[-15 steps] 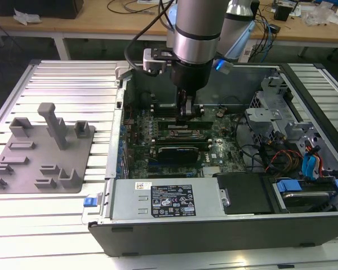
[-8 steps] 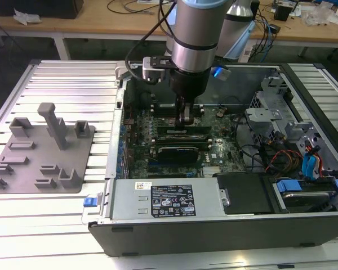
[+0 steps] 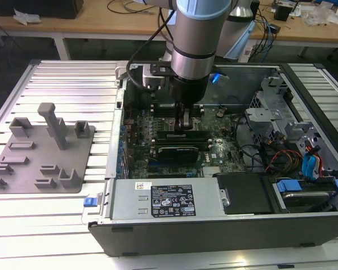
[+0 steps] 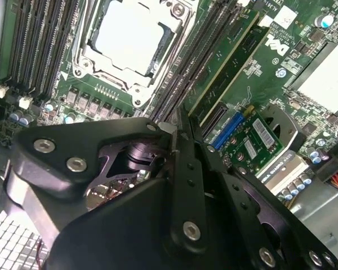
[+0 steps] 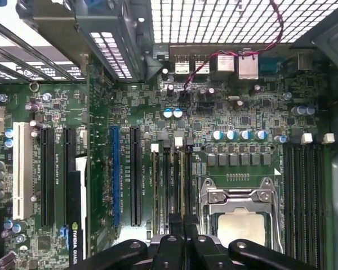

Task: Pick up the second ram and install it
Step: 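Insert the second ram into the second slot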

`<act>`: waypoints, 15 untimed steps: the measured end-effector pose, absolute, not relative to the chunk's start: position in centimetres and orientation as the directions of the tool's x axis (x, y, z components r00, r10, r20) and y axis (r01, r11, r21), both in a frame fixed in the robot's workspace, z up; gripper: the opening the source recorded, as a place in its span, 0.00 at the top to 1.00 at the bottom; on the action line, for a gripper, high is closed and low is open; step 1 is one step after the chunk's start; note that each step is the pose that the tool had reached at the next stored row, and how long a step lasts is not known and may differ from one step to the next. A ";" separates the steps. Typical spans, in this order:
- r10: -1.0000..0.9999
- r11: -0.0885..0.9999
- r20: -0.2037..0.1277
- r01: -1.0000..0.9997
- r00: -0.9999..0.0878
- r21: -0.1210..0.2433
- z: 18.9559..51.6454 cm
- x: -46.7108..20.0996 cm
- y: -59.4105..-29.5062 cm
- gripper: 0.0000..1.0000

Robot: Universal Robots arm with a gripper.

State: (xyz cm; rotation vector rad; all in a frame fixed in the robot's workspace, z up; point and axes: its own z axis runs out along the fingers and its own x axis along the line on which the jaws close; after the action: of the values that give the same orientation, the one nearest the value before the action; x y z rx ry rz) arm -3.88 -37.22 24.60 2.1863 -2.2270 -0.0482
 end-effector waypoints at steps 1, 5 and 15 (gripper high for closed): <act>-1.000 0.020 -0.007 -0.999 -0.020 0.036 24.6 -3.9 -37.2 0.91; -1.000 0.027 -0.008 -0.999 -0.027 0.036 24.4 -3.9 -37.2 0.91; -1.000 0.021 -0.007 -0.999 -0.022 0.034 24.0 -4.0 -37.3 0.91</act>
State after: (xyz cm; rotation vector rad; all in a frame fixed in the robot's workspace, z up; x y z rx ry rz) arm -4.04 -37.27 24.02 2.1841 -2.2318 -0.0457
